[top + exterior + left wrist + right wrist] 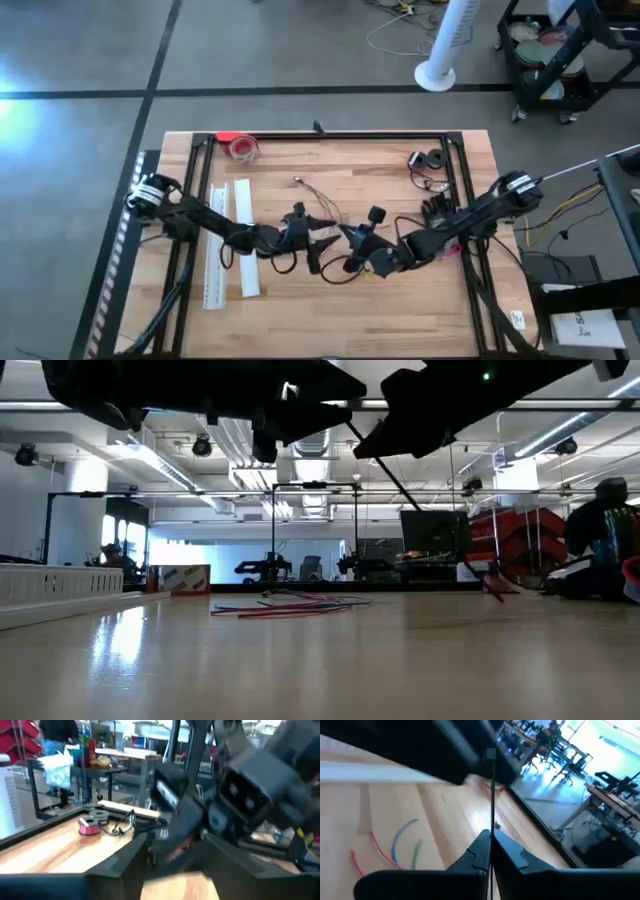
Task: Ziptie cables
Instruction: Wrap the black zip tie around the cables
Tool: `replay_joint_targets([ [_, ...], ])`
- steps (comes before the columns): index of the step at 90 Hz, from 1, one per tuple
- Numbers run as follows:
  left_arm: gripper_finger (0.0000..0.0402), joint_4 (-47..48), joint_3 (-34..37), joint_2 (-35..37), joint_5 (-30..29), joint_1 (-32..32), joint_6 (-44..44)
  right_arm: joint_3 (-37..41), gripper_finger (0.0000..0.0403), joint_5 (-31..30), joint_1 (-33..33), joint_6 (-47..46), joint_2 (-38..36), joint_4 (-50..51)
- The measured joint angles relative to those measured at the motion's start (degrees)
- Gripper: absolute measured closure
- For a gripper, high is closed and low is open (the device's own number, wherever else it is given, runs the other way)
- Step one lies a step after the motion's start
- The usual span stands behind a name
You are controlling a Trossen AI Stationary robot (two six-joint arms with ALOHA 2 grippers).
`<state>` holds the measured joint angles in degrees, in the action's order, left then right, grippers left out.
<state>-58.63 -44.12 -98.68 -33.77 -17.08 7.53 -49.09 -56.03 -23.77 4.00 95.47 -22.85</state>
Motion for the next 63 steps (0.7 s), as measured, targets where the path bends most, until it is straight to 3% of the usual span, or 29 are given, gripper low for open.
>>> replay_joint_targets([
  [18,0.0194,-2.00,0.00,-0.97,-3.65,0.00,-1.00,-0.49,0.0403,-7.47,-0.74,1.50,0.31,-2.17],
  [63,0.0240,-16.88,-0.14,-5.80,-7.58,0.66,-3.36,-0.47,0.0403,-7.54,-0.06,0.49,0.23,-3.21],
])
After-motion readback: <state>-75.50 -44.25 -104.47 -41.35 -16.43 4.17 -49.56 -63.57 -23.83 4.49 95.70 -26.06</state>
